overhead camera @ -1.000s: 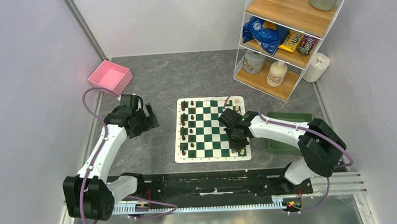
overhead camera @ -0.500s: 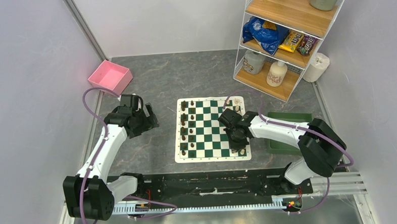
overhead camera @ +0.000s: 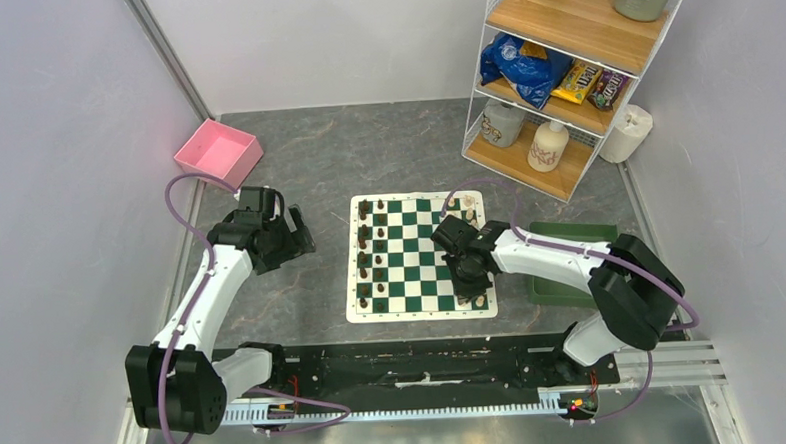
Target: Set up the chess pieces on the board
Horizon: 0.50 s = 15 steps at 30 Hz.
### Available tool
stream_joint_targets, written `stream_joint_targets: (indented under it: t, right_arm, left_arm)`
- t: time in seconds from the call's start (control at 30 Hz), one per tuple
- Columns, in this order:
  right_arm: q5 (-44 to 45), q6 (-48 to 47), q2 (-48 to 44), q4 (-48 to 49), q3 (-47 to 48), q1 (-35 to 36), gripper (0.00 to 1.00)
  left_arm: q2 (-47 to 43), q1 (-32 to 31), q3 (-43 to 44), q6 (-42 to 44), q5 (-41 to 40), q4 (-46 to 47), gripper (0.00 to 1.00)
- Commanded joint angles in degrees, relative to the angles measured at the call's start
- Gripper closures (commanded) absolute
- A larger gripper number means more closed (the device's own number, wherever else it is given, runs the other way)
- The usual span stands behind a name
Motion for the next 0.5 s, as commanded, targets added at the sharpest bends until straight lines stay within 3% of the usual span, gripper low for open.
stream_joint_targets:
  t: [0.0, 0.47]
  right_arm:
    - [1.4, 0.3, 1.8, 1.0, 0.3, 0.4, 0.8]
    - [2.0, -0.3, -2.8, -0.1, 3.3, 0.5, 0.51]
  left_arm:
    - [0.1, 0.2, 2.2, 1.0, 0.8, 0.1, 0.04]
    - [0.1, 0.2, 2.2, 1.0, 0.8, 0.1, 0.04]
